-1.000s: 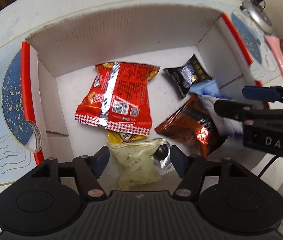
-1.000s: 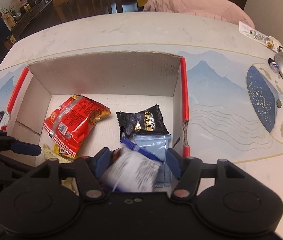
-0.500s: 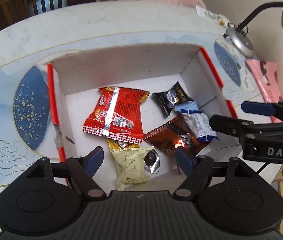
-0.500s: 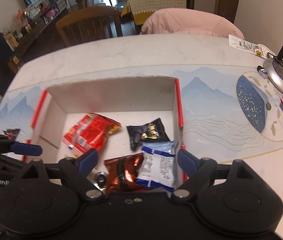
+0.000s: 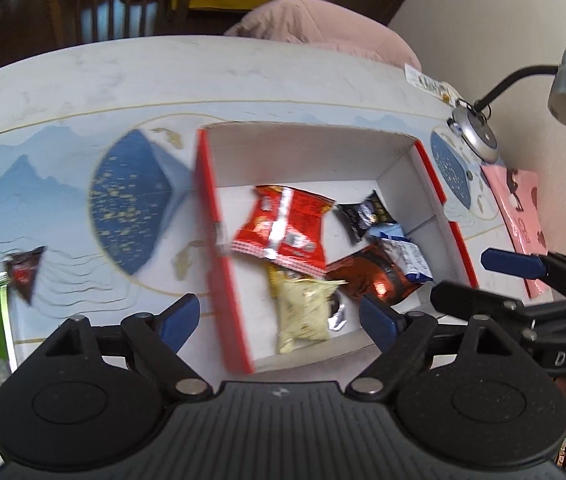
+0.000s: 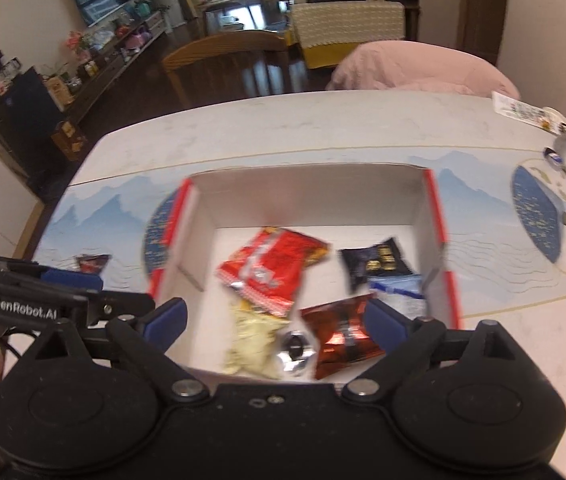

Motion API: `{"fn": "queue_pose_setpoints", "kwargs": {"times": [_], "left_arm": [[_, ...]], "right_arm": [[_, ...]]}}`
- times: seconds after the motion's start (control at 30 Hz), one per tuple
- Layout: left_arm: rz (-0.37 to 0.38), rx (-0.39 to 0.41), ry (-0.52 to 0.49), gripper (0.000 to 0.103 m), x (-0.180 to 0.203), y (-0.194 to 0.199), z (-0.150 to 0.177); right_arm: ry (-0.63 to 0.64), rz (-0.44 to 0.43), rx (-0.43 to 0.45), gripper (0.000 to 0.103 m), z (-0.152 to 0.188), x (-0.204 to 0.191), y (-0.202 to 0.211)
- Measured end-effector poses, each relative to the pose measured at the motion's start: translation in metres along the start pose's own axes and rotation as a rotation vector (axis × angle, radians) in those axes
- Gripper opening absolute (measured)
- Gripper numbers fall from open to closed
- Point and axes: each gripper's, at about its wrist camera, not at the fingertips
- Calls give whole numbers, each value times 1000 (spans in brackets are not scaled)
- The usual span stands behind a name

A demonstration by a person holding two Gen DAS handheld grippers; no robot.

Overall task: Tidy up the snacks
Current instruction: 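Move both grippers back over the green packet and blue candy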

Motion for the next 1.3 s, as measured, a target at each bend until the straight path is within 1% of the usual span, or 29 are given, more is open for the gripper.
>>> {"fn": "queue_pose_setpoints", "kwargs": {"times": [0.23,0.47,0.67,0.87,1.1,1.3], "left_arm": [[-39,39,34,87,-56,33,14],[-105,40,69,87,-119,55,29],[-164,29,88,87,-168,63,43],[-216,3,102,87,-211,58,53],[-240,-41,90,87,-241,33,53],[-262,-77,108,87,-269,9,59]], "right_arm": [[45,-53,-28,96,7,-60,-14],[85,-82,-73,96,16,-115,-37],[110,-100,-125,96,25,-155,-63],[140,-108,-181,95,34,-191,-92],[149,-107,-250,94,45,-217,-123],[123,-97,-264,93,37,-231,-149]]}}
Point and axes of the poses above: each gripper's, at about its wrist camera, not at the fingertips, and y roughly against the way its jaws point, x to its right, z to its underside, and after that the axes turned 3 degrees about -z, right-handed
